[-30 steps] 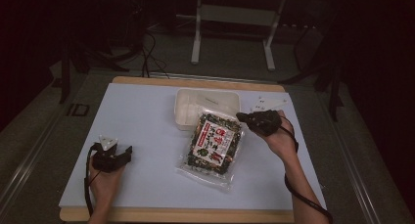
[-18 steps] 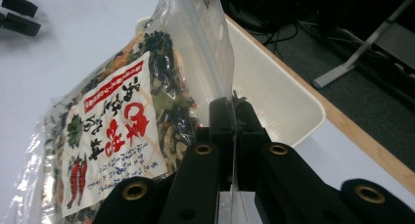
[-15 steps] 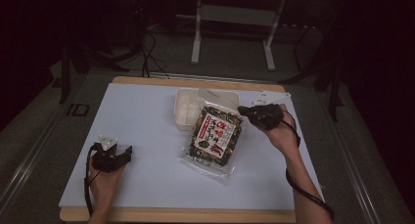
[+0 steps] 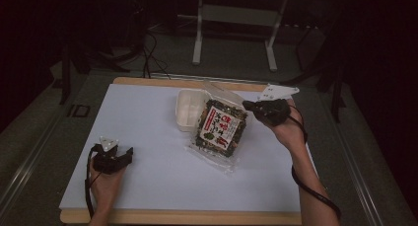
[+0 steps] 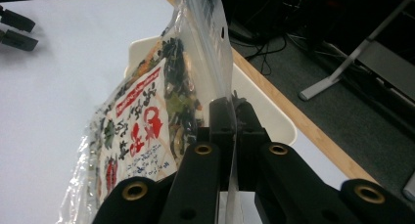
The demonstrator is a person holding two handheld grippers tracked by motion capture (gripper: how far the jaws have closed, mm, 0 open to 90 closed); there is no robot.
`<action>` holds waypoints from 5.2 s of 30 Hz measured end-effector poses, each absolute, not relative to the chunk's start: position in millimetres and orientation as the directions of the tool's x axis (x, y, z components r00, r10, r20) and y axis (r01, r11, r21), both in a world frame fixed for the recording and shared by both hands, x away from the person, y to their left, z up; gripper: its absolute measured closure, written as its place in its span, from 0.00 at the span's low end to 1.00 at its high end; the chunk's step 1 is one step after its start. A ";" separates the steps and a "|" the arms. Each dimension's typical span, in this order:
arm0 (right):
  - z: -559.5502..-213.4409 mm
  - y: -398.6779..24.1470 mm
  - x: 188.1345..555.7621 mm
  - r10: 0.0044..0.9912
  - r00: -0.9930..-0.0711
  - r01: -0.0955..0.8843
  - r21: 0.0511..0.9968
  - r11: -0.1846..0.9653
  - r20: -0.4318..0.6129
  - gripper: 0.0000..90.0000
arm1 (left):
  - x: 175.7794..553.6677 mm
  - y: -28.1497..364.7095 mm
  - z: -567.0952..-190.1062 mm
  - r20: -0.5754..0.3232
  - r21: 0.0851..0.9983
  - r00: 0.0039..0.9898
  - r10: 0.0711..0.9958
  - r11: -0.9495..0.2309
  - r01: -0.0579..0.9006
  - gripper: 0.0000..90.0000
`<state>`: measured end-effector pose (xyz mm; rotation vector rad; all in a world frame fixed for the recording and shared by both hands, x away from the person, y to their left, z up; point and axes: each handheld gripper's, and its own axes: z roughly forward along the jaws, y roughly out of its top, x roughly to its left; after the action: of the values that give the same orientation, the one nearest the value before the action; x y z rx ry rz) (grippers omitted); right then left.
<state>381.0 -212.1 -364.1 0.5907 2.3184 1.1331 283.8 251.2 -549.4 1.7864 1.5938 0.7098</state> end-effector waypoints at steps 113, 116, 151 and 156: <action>-320.7 -178.3 434.6 0.643 -0.749 0.052 0.952 0.300 -0.162 1.00 | 283.4 254.6 -549.2 -0.043 0.758 0.117 0.992 -0.044 0.651 0.45; -324.8 -175.5 435.7 0.637 -0.755 0.057 0.953 0.296 -0.153 1.00 | 283.2 254.7 -549.0 -0.040 0.758 0.119 0.992 -0.048 0.651 0.45; -367.5 -192.8 447.7 0.686 -0.727 0.204 0.963 0.173 0.031 1.00 | 283.1 254.0 -549.1 -0.038 0.757 0.119 0.992 -0.049 0.652 0.45; -368.8 -196.6 449.8 0.691 -0.722 0.221 0.959 0.178 0.038 0.99 | 283.3 253.7 -549.2 -0.036 0.755 0.118 0.992 -0.050 0.654 0.45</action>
<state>449.8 -196.6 -368.8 0.8590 2.0541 1.5629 283.3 253.7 -549.2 1.7732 1.6011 0.6917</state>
